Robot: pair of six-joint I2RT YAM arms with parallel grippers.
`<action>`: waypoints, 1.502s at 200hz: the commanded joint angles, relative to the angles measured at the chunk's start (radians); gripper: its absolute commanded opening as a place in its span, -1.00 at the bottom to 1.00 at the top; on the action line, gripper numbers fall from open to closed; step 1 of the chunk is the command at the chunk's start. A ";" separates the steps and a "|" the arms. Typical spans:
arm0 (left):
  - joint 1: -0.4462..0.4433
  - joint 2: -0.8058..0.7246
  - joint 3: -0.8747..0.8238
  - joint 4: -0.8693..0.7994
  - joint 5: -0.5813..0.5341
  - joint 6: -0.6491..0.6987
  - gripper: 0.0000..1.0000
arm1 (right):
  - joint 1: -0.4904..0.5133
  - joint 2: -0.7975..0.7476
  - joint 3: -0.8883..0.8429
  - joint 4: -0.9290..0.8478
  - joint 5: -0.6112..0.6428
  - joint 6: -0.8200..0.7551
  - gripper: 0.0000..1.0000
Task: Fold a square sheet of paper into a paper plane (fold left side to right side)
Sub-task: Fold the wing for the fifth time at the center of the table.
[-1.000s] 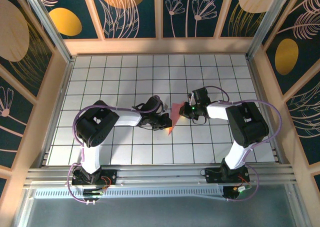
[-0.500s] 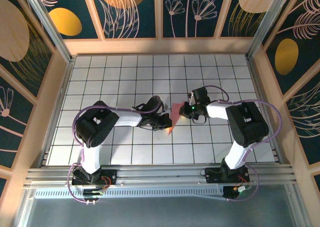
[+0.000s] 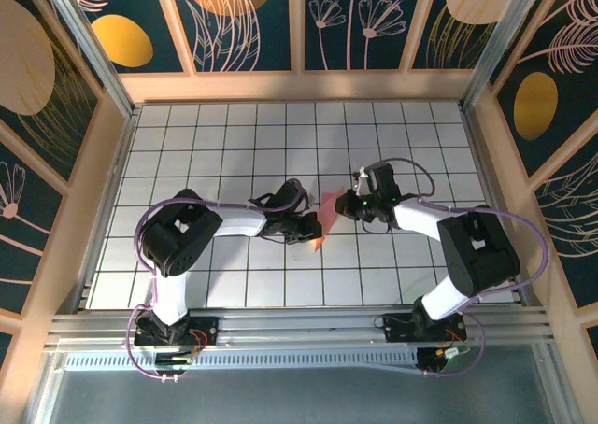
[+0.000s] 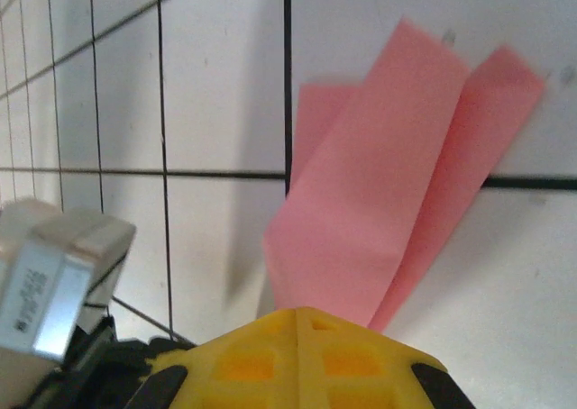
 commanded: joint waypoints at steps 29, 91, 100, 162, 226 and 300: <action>-0.010 0.045 0.012 -0.158 -0.123 0.015 -1.00 | 0.045 0.040 -0.026 0.100 -0.013 0.008 -0.89; -0.011 0.065 0.037 -0.207 -0.144 0.017 -1.00 | 0.052 0.104 0.002 0.129 0.015 -0.017 -0.90; -0.012 0.066 0.039 -0.212 -0.146 0.015 -1.00 | 0.052 0.114 0.009 0.126 0.020 -0.021 -0.90; -0.012 0.070 0.046 -0.233 -0.156 0.016 -1.00 | 0.040 0.165 0.043 0.098 0.058 -0.060 -0.90; -0.012 0.077 0.050 -0.245 -0.158 0.019 -1.00 | 0.011 0.194 0.056 0.074 0.072 -0.082 -0.91; -0.012 0.084 0.052 -0.251 -0.154 0.021 -1.00 | -0.055 0.213 0.079 0.060 0.036 -0.114 -0.91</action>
